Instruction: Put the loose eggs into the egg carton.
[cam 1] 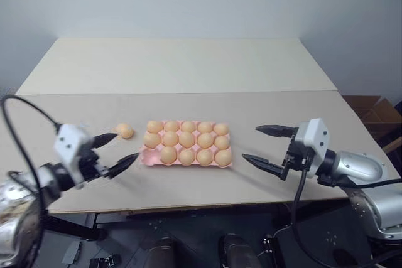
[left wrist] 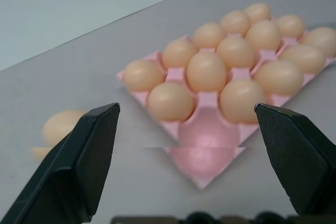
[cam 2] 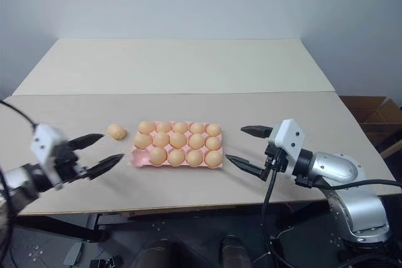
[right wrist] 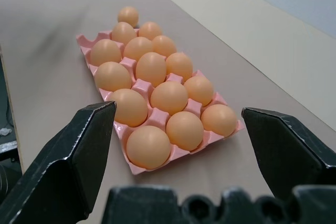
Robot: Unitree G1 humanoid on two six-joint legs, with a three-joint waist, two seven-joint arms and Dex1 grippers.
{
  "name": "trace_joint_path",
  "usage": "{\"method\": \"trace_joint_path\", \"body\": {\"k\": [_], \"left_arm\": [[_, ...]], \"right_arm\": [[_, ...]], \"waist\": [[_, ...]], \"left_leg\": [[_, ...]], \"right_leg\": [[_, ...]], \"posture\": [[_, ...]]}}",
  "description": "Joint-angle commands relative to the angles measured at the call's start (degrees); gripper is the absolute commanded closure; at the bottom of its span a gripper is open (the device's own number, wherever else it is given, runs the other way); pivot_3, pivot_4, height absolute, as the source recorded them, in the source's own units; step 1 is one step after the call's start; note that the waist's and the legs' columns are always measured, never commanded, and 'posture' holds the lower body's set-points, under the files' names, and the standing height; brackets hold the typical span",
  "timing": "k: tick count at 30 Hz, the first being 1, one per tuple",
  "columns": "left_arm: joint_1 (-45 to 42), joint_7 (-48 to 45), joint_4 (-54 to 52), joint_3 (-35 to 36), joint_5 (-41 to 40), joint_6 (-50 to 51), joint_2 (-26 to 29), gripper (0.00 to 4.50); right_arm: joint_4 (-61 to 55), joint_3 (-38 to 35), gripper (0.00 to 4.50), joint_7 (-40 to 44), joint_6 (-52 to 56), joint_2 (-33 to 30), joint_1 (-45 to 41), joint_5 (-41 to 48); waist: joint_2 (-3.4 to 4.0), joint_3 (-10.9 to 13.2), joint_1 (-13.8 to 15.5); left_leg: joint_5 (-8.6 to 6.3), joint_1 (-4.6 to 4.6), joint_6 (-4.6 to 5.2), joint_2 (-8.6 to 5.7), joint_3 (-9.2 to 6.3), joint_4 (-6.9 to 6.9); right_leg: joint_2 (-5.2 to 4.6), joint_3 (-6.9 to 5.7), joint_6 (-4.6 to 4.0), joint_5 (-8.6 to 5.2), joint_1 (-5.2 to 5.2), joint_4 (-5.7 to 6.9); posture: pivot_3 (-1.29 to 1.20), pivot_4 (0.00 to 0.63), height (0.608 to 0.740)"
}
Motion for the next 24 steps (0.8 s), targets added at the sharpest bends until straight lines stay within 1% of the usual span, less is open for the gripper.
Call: {"method": "trace_joint_path", "body": {"k": [1, 3, 5, 8, 12, 17, 20, 24], "left_arm": [[2.51, -6.50, 2.64, 6.03, -1.82, -5.04, 1.74, 0.03], [5.63, -11.25, 5.69, 9.68, -3.08, -5.63, 3.07, 0.03], [8.38, -13.76, 7.37, 11.57, -3.75, -5.77, 3.58, 0.03], [10.82, -13.47, 7.77, 12.16, -3.31, -6.89, 1.86, 0.03], [11.71, -12.38, 6.32, 11.60, -3.75, -7.14, -0.22, 0.03], [10.49, -10.66, 6.00, 10.63, -3.66, -6.42, -0.47, 0.03], [5.75, -3.33, 6.05, 7.60, -3.76, 0.04, 0.12, 0.03], [-2.57, 7.83, 5.46, 1.85, -3.23, 7.52, -2.33, 0.03]], "right_arm": [[0.13, -2.01, 0.00, 1.50, -2.05, -1.01, -0.89, 1.06], [0.98, -2.22, 0.00, 3.18, -2.52, -1.70, -1.06, 1.33], [1.57, -2.45, 0.00, 4.53, -2.63, -2.21, -1.05, 1.81], [2.09, -2.71, 0.00, 5.56, -1.13, -3.10, -1.07, 3.06], [2.97, -2.79, 0.00, 5.93, -1.79, -3.58, -1.02, 3.17], [3.52, -3.01, 0.00, 6.12, -2.39, -3.72, -1.10, 3.04], [3.56, -2.93, 0.00, 5.96, -2.58, -3.70, -1.32, 2.90], [3.45, -2.50, 0.00, 5.55, -2.53, -3.44, -1.96, 2.72]], "waist": [[-0.01, 0.00, 0.17], [0.00, 0.00, 0.25], [0.00, 0.00, 0.22], [0.00, 0.00, 0.30], [-0.04, -0.01, 0.59], [-0.03, -0.01, 0.60], [-0.03, 0.00, 0.86], [-0.05, -0.02, 0.91]], "left_leg": [[0.00, 0.01, 0.00, 0.00, 0.01, 0.00], [0.01, 0.00, -0.01, 0.00, 0.02, 0.01], [0.00, 0.00, -0.01, 0.02, 0.05, 0.01], [0.00, -0.01, -0.01, 0.04, 0.06, 0.00], [0.00, -0.02, -0.01, 0.05, 0.04, 0.00], [0.00, 0.01, -0.01, 0.05, 0.06, 0.00], [0.00, 0.01, -0.01, 0.05, 0.04, 0.00], [0.02, 0.03, -0.01, 0.03, 0.00, 0.02]], "right_leg": [[0.00, 0.00, -0.13, -0.08, 0.00, 0.00], [-0.03, -0.02, -0.19, -0.12, 0.01, 0.00], [-0.03, -0.01, -0.20, -0.13, 0.00, -0.01], [-0.03, -0.01, -0.18, -0.13, -0.02, -0.02], [-0.04, -0.04, -0.18, -0.13, 0.00, -0.01], [-0.02, -0.02, -0.18, -0.12, 0.00, 0.00], [-0.02, -0.03, -0.14, -0.10, 0.01, 0.02], [-0.02, -0.05, 0.20, 0.11, 0.07, 0.03]], "posture": [[0.00, 0.150, 0.740], [0.00, 0.150, 0.740], [0.00, 0.150, 0.740], [0.00, 0.150, 0.740], [0.00, 0.150, 0.740], [0.00, 0.150, 0.740], [0.00, 0.150, 0.740], [0.00, 0.150, 0.740]]}}
